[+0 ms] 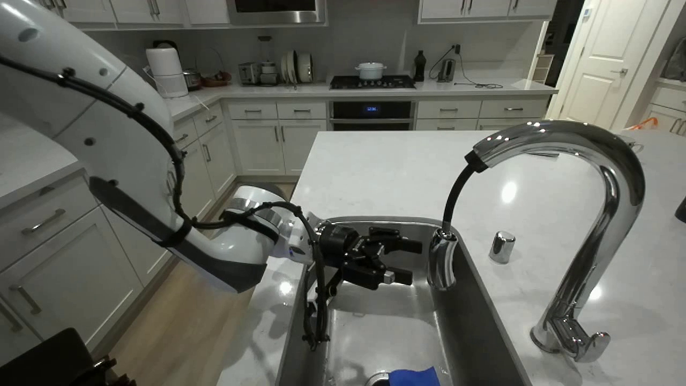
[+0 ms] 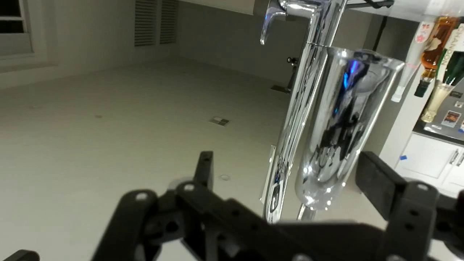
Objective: Push the spout back in the faucet
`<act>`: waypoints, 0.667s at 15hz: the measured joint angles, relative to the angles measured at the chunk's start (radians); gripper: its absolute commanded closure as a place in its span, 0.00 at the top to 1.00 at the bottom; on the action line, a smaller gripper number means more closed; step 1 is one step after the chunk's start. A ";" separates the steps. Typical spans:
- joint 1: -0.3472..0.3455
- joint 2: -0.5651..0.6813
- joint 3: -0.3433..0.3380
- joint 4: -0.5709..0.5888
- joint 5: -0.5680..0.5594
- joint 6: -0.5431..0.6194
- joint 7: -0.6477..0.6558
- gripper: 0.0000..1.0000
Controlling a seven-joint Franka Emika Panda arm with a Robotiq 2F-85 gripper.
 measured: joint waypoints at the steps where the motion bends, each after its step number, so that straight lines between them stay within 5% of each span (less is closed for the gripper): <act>1: 0.000 0.011 0.000 0.009 -0.007 -0.007 0.008 1.00; 10: -0.012 0.102 0.000 0.115 -0.022 -0.035 0.016 1.00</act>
